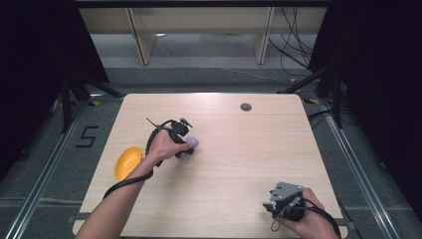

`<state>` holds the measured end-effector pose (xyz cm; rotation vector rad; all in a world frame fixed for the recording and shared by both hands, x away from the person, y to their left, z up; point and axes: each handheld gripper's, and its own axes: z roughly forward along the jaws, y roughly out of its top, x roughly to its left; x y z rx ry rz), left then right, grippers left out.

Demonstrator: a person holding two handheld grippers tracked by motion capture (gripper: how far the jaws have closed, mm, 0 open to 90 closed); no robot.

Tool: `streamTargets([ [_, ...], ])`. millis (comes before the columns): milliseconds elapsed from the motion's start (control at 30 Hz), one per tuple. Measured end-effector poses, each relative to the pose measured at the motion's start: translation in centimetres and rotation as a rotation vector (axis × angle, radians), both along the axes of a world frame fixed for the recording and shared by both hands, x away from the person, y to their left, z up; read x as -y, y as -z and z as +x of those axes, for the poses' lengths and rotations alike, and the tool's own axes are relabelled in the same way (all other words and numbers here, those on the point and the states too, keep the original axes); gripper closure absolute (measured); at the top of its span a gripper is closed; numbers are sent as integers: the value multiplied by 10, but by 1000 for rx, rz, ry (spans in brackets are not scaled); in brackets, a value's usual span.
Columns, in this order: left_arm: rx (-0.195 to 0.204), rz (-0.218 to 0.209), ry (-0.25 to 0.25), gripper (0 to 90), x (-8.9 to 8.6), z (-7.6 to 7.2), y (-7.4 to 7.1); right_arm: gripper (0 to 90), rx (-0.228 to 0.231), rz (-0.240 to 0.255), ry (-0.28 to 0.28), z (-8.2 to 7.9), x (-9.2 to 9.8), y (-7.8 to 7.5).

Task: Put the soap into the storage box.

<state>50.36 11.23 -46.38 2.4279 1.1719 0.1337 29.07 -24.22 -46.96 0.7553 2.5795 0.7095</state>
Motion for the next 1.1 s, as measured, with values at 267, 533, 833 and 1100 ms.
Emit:
streamTargets([
  [267,17,-7,-9,493,-3,-6,-8,521,-12,-6,4,0,1,-3],
  [533,36,-2,-6,493,-9,-13,-20,520,5,5,0,1,3,-5],
  [833,34,-1,-17,493,-5,-26,-21,521,5,10,8,0,2,-5],
  [1100,42,20,-22,493,-6,-34,-27,521,5,11,6,0,2,-4],
])
